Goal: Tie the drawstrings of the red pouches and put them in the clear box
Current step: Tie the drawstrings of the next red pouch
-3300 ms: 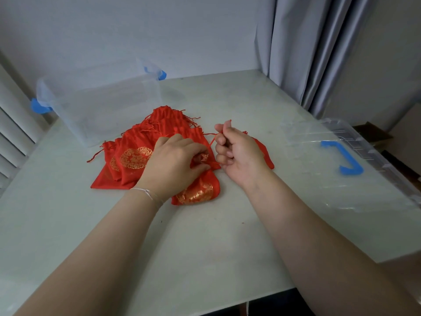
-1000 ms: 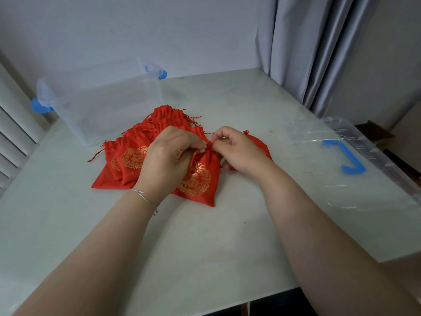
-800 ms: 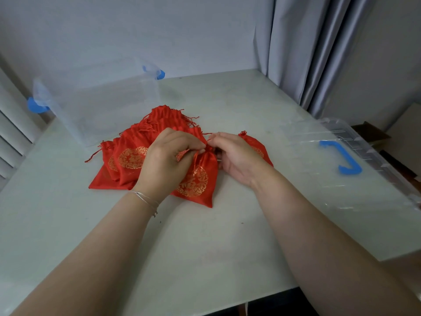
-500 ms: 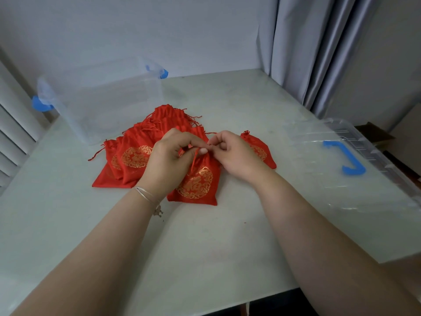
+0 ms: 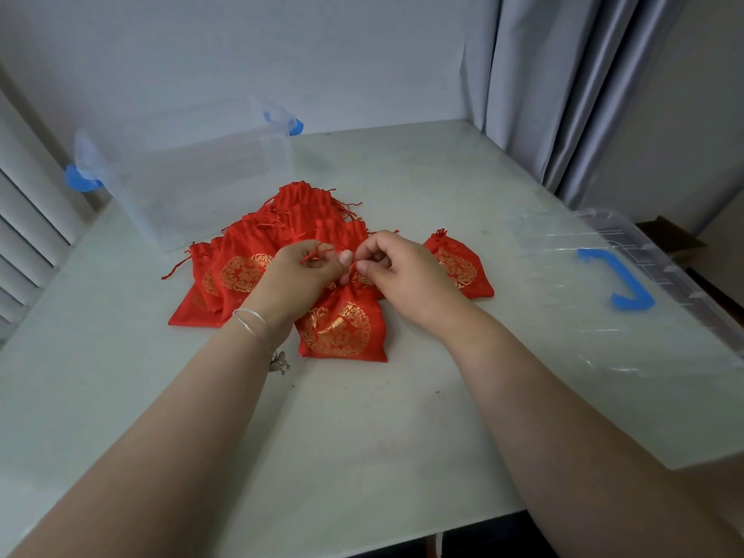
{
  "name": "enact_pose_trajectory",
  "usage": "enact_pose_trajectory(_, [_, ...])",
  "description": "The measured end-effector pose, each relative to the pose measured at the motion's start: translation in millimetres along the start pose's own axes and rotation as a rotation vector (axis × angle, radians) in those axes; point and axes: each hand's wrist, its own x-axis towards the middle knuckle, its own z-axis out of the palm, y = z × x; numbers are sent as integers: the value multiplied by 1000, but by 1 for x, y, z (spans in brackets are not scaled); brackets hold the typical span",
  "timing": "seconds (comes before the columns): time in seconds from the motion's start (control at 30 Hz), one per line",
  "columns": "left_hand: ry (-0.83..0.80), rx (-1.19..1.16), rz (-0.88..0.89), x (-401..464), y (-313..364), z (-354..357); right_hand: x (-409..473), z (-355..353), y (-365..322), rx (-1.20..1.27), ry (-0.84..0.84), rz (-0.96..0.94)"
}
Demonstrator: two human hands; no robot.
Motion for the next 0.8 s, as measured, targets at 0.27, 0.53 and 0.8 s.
enact_pose_trajectory(0.27, [-97,7,-74,0,3,-10,-2,-2,-2,-32,56,-109])
enact_pose_trajectory(0.53, [-72,100,-65,-2,7,-12,-2,0,-3,-99,20,-144])
enact_pose_trajectory(0.8, [-46,-392,-217,-1,5,-2,-3,-2,-2,117,71,48])
